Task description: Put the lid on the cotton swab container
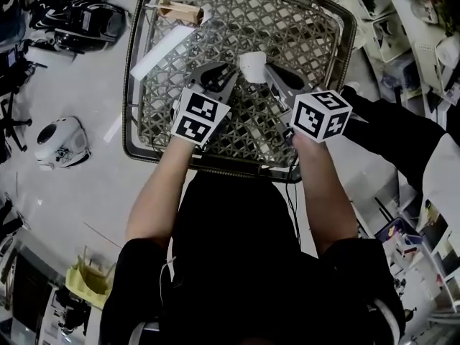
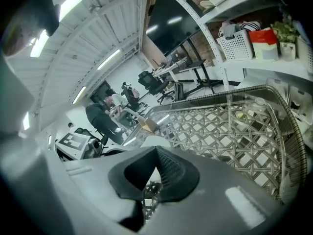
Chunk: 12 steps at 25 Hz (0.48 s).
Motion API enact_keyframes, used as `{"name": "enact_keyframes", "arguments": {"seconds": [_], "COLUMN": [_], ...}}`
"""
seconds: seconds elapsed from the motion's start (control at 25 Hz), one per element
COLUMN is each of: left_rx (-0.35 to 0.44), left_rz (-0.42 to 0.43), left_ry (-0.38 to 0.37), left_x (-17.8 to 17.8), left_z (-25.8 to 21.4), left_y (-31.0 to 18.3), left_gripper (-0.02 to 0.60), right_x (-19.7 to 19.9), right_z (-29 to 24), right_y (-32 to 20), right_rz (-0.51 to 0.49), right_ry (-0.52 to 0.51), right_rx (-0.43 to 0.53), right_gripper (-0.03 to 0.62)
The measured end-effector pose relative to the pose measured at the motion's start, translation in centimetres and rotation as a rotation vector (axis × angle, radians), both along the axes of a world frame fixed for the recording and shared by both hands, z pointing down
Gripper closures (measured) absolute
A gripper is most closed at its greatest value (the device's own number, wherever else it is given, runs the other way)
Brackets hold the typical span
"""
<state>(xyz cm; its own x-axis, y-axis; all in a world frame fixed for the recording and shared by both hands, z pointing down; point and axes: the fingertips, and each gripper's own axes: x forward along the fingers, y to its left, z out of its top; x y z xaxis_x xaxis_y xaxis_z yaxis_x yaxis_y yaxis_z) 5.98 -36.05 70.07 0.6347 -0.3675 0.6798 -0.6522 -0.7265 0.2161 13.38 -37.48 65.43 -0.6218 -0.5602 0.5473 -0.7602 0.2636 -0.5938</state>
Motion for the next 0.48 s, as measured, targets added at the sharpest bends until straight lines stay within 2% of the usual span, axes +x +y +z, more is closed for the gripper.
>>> {"name": "enact_keyframes", "arguments": {"seconds": [0.16,0.36,0.48], "left_rx": [0.003,0.037,0.029], "left_rz": [-0.017,-0.038,-0.044], "left_ry": [0.004,0.015,0.008], "left_x": [-0.1,-0.3,-0.5], "left_z": [0.2,-0.9,-1.6], "left_y": [-0.2,-0.5,-0.5], "left_gripper": [0.495,0.497,0.497], "right_x": [-0.7,-1.4,-1.7], "right_z": [0.6,0.7,0.9], "right_y": [-0.1,0.1,0.2], "right_rz": [-0.030,-0.110,-0.171], "right_ry": [0.035,0.169,0.242], "right_rx": [-0.003,0.011,0.012], "right_gripper": [0.583,0.583,0.583]}}
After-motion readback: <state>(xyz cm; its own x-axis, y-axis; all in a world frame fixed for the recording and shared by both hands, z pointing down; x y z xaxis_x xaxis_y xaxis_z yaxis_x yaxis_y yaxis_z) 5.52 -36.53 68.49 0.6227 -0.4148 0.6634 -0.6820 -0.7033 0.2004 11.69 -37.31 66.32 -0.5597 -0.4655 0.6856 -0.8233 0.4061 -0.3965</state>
